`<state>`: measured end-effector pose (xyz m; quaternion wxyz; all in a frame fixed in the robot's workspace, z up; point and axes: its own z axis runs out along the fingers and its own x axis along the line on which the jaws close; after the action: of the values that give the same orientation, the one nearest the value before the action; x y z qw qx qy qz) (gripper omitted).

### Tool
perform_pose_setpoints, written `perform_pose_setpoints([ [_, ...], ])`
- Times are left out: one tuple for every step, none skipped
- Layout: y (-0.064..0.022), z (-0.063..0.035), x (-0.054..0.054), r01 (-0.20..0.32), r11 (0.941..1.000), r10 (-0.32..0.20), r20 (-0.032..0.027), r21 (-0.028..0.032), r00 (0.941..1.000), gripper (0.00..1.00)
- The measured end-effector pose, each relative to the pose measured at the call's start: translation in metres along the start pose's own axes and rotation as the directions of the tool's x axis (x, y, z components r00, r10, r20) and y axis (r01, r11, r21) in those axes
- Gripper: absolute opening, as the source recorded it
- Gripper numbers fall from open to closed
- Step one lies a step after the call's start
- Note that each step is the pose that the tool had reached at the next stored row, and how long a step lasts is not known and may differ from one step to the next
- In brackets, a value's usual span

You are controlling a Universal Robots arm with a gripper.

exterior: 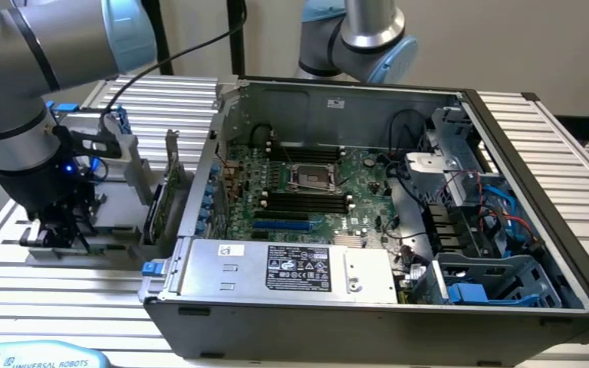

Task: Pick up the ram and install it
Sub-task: 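Pick up the ram and move it above insertion slot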

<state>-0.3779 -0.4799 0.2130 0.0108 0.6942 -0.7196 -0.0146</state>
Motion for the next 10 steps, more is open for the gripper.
perform_pose_setpoints([
  [0.0000, 0.0010, 0.0000, 0.003, 1.0000, -0.003, 0.0000, 0.0001, 1.0000, 0.31],
  [0.0001, 0.0020, 0.0000, 0.005, 1.0000, -0.005, -0.0001, 0.0000, 1.0000, 0.31],
  [0.0002, 0.0029, 0.0000, 0.007, 1.0000, -0.007, -0.0003, 0.0000, 1.0000, 0.31],
  [0.0005, 0.0039, 0.0000, 0.009, 1.0000, -0.009, -0.0004, -0.0001, 1.0000, 0.31],
  [0.0007, 0.0049, 0.0000, 0.011, 0.9999, -0.011, -0.0005, -0.0001, 0.9999, 0.31],
  [0.0009, 0.0061, 0.0001, 0.013, 0.9999, -0.013, -0.0004, 0.0000, 0.9999, 0.31],
  [0.0009, 0.0073, 0.0001, 0.014, 0.9999, -0.014, -0.0005, 0.0000, 0.9999, 0.31],
  [0.0010, 0.0084, 0.0001, 0.015, 0.9999, -0.015, -0.0004, 0.0000, 0.9999, 0.31],
  [0.0011, 0.0093, 0.0001, 0.016, 0.9999, -0.016, -0.0006, 0.0000, 0.9999, 0.31],
  [0.0014, 0.0102, 0.0001, 0.017, 0.9999, -0.017, -0.0006, -0.0002, 0.9999, 0.31],
])
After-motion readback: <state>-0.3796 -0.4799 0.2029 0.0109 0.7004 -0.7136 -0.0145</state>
